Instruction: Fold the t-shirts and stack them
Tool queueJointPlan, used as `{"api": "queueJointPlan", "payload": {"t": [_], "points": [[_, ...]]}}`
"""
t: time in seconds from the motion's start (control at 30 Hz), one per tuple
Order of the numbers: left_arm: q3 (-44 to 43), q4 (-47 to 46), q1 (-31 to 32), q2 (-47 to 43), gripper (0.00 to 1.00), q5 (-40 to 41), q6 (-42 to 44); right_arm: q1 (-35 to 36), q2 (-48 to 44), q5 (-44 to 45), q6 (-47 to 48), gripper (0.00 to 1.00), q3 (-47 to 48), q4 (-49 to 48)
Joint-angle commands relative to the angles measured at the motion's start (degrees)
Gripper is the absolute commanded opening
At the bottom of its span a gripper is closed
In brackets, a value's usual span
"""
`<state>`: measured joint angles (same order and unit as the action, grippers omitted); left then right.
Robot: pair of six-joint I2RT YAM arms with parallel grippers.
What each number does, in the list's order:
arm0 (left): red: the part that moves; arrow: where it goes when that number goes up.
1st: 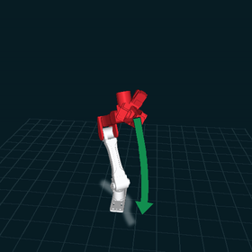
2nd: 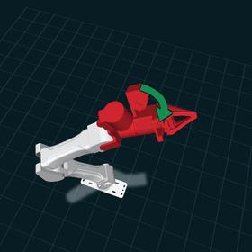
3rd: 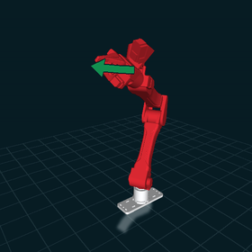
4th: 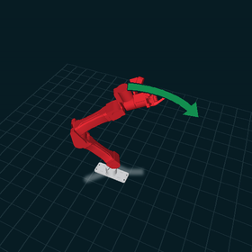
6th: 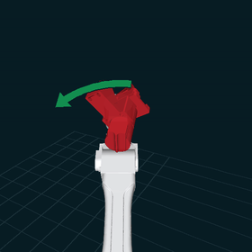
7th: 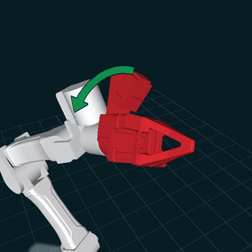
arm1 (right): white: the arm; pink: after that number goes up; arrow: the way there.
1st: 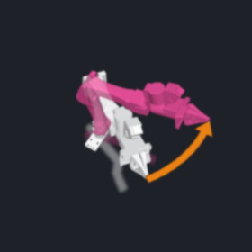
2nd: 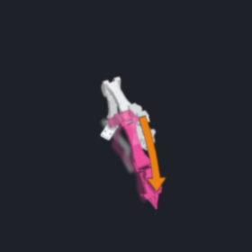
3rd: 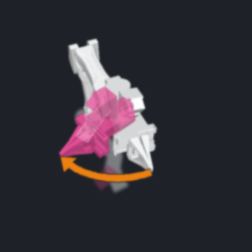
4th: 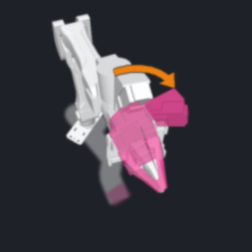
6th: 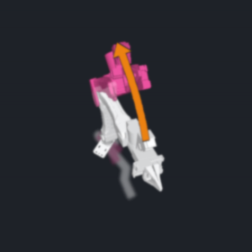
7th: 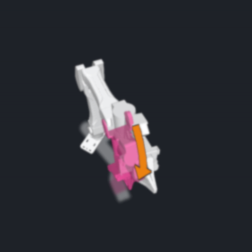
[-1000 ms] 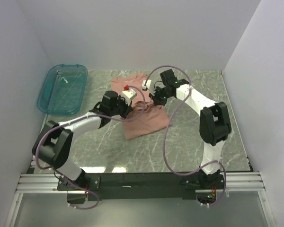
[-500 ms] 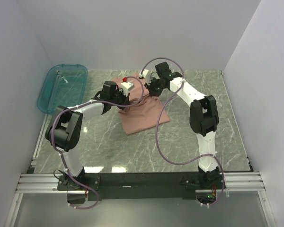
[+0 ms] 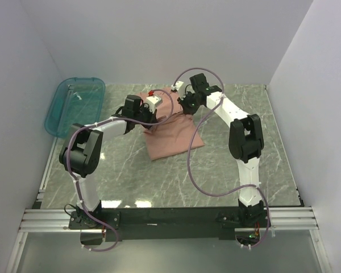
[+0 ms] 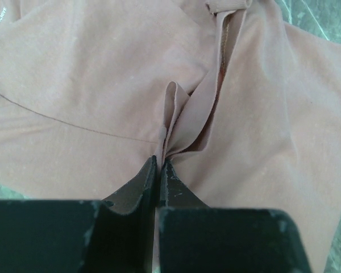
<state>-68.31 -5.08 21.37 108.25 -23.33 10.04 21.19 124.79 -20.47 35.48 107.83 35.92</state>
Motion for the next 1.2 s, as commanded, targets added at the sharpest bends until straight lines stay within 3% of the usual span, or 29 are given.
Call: {"api": "queueJointPlan", "payload": {"t": [0.0, 0.13, 0.23, 0.27, 0.3, 0.33, 0.4, 0.5, 0.57, 0.6, 0.63, 0.7, 0.73, 0.77, 0.83, 0.87, 0.93, 1.03, 1.17], "points": [[-3.05, -1.33, -0.45, 0.65, 0.01, -1.89, 0.77, -0.36, 0.18, 0.69, -1.91, 0.0, 1.94, -2.08], [-4.37, -0.55, -0.62, 1.26, 0.02, -0.49, 0.77, -0.45, 0.98, 1.13, -3.31, 0.01, 2.64, -2.87], [-4.64, -1.33, -0.71, 1.18, 0.31, 4.68, -1.76, -0.36, 2.12, 3.23, -8.38, 0.23, 3.35, -5.67], [-4.03, -2.81, -0.8, 0.39, 0.56, 7.14, -2.65, -0.36, 2.64, 4.72, -11.2, 0.41, 3.44, -7.25], [-3.59, -3.79, -0.89, -0.31, 0.66, 9.34, -3.62, -0.45, 2.91, 6.91, -13.66, 0.45, 3.79, -8.4], [-2.8, -5.19, -1.06, -1.19, 0.73, 13.1, -4.93, -0.62, 3.17, 7.63, -17.95, 0.49, 5.18, -9.54], [-0.25, -8.61, -1.5, -4.61, 0.77, 16.81, -6.17, -0.89, 3.35, 11.39, -22.46, 0.57, 6.33, -10.69], [3.0, -10.99, -2.47, -10.06, 0.89, 21.91, -7.49, -2.11, 2.83, 10.98, -26.17, 0.59, 8.53, -10.52], [5.64, -11.26, -2.99, -14.61, 0.99, 23.15, -7.14, -3.95, 0.73, 6.25, -24.33, 0.58, 7.49, -9.39], [6.17, -10.74, -3.34, -16.12, 0.99, 22.37, -6.79, -4.75, -0.15, 2.58, -22.67, 0.58, 6.96, -8.33], [6.7, -8.3, -3.87, -17.44, 0.99, 20.63, -6.88, -5.97, -1.12, -10.08, -16.56, 0.59, 5.47, -4.5], [5.48, -3.39, -5.54, -19.91, 0.99, 10.19, -6.27, -8.34, -4.37, -22.09, -8.02, 0.59, 3.27, 0.44], [3.21, 4.82, -5.54, -20.18, 0.99, 6.58, -2.96, -8.53, -5.34, -26.51, 6.73, 0.62, 1.35, 9.51], [2.49, 8.82, -5.28, -20.27, 0.91, 3.41, -0.84, -8.36, -7.18, -28.64, 14.97, 0.64, 0.11, 14.56], [6.66, 12.02, -1.52, -21.58, 0.88, 2.23, 6.19, -7.22, -10.34, -27.61, 34.62, 0.64, -9.15, 21.09], [9.57, 11.15, 3.81, -24.54, 0.88, 3.28, 10.22, -6.61, -14.88, -23.34, 37.87, 0.65, -13.74, 19.38], [18.42, 9.31, 8.93, -27.37, 0.86, 7.06, 19.96, -4.68, -20.26, -17.88, 39.48, 0.66, -28.02, 7.06], [27.14, 5.7, 14.13, -30.89, 0.83, 7.77, 25.53, -2.48, -26.61, -11.18, 39.31, 0.68, -38.45, -3.19], [29.12, 3.24, 16.95, -29.68, 0.81, 10.5, 27.75, -0.98, -27.85, -9.07, 38.08, 0.68, -42.52, -8.84]]}}
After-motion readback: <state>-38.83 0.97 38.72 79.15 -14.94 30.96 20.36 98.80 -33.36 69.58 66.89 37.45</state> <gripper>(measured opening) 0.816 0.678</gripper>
